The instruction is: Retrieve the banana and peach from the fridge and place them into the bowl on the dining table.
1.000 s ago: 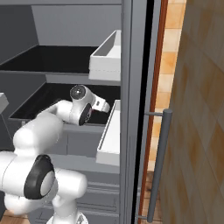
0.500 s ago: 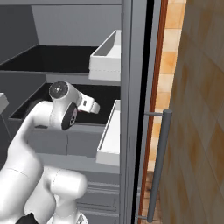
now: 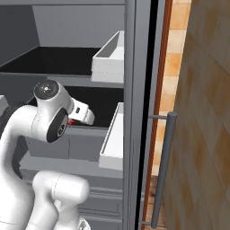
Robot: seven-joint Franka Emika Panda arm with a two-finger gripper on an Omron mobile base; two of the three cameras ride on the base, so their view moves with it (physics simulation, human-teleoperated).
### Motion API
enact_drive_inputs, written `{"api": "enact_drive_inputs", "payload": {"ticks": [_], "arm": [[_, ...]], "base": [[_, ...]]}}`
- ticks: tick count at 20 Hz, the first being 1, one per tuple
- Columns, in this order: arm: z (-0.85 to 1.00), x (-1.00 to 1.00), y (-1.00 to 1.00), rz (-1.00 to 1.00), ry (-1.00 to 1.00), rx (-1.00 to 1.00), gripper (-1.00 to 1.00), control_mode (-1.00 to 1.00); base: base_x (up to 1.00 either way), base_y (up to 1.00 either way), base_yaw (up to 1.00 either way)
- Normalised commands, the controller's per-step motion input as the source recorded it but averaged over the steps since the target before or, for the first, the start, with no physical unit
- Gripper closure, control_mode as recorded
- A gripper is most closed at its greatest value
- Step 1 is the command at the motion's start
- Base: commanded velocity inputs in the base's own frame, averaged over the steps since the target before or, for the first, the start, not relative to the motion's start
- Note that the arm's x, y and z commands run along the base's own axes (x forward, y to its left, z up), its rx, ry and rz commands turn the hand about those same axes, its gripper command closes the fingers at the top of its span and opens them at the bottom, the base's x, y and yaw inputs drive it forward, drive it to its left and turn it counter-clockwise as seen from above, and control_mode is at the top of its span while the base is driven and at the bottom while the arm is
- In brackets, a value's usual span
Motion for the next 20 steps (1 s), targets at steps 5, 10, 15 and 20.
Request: {"api": "enact_drive_inputs", "payload": {"ticks": [5,10,15,20], "arm": [[0.0,-0.95,0.07,0.03,0.0,0.0,1.0,-1.0],[0.0,-0.64,0.08,0.02,0.01,0.0,1.0,-1.0],[0.0,-0.21,0.04,0.01,0.02,0.0,1.0,1.0],[0.0,0.0,0.0,0.0,0.0,0.0,1.0,1.0]], "base": [[0.0,0.0,0.0],[0.0,0.0,0.0],[-0.49,0.03,0.05],[-1.0,0.12,0.1]]}}
